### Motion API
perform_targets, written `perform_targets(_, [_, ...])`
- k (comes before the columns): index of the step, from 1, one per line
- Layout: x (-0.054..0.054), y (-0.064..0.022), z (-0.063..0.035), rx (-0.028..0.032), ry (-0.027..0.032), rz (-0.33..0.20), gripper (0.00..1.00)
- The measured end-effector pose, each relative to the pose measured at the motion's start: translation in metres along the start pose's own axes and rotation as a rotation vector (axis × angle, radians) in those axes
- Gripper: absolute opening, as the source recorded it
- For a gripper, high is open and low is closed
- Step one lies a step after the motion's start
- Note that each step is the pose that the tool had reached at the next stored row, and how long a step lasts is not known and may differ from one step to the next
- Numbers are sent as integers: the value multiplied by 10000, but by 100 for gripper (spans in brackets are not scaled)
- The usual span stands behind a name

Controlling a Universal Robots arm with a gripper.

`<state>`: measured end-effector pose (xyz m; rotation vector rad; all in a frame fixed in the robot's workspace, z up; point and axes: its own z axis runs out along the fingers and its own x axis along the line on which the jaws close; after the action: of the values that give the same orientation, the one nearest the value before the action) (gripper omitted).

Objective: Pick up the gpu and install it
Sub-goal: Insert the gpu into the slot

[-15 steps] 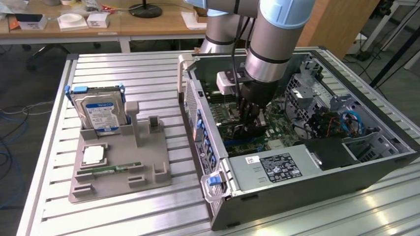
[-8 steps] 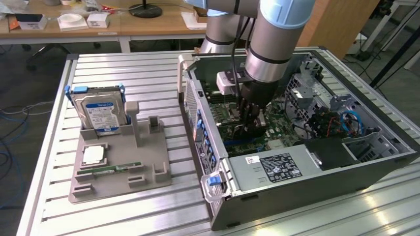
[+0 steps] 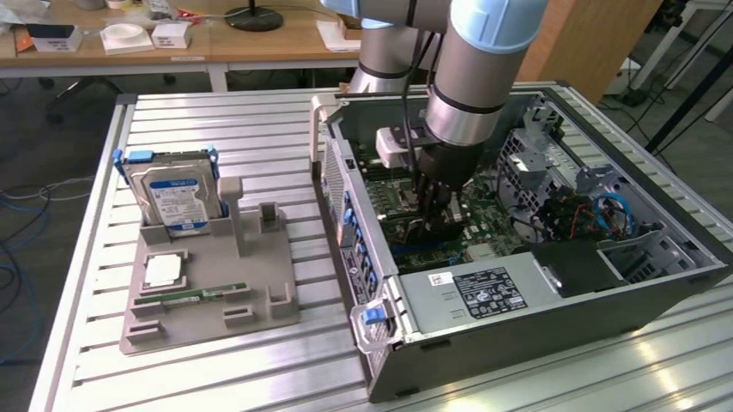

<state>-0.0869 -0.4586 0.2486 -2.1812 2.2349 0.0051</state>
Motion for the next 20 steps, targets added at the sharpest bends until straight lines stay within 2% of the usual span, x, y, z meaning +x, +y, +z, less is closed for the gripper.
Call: perform_targets(20, [0,2,30,14,-3,2,26])
